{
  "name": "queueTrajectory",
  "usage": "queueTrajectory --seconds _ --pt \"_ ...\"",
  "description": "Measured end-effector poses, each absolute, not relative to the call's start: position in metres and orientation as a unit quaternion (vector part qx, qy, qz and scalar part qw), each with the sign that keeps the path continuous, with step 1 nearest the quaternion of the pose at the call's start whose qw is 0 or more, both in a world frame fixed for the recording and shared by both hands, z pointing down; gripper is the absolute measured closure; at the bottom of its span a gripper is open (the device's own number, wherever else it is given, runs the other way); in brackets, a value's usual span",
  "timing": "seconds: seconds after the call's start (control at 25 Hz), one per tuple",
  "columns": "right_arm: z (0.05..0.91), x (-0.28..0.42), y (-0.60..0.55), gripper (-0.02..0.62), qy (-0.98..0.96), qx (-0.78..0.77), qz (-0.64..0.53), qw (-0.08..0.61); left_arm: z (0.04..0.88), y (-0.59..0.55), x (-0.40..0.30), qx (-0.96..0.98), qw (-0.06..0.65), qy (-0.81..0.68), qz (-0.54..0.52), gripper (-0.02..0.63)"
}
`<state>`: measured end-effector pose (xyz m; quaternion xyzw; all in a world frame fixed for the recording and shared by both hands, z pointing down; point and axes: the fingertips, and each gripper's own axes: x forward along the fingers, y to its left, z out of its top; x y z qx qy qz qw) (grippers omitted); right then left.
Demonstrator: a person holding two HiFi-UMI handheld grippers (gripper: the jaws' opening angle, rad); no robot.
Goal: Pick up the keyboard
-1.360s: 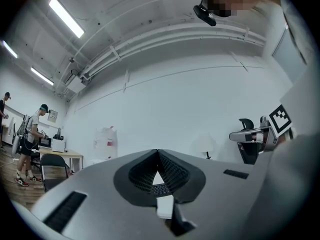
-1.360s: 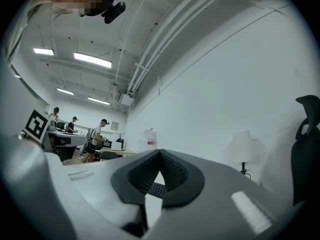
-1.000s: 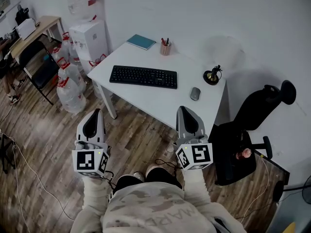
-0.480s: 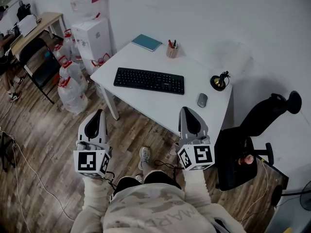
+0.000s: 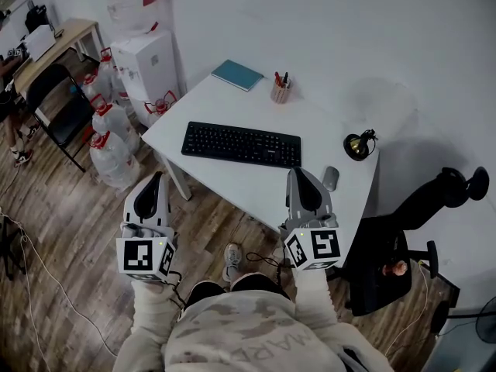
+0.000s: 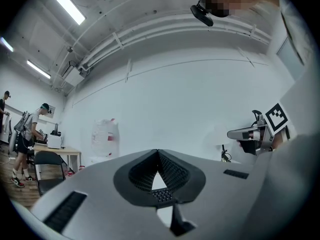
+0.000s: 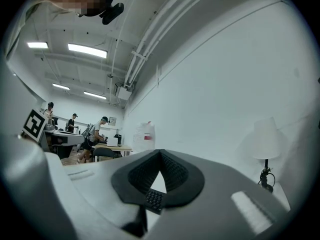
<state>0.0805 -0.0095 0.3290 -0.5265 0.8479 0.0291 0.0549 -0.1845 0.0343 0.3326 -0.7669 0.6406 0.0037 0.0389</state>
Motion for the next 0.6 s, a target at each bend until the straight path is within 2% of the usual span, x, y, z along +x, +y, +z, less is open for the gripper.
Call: queueTrajectory --seconds 0.6 --pt "0.322 0.081 -0.12 0.585 0.846 -0.53 0.031 0.053 0.33 -0.082 -0.189 -0.768 0.039 0.639 0.01 0.6"
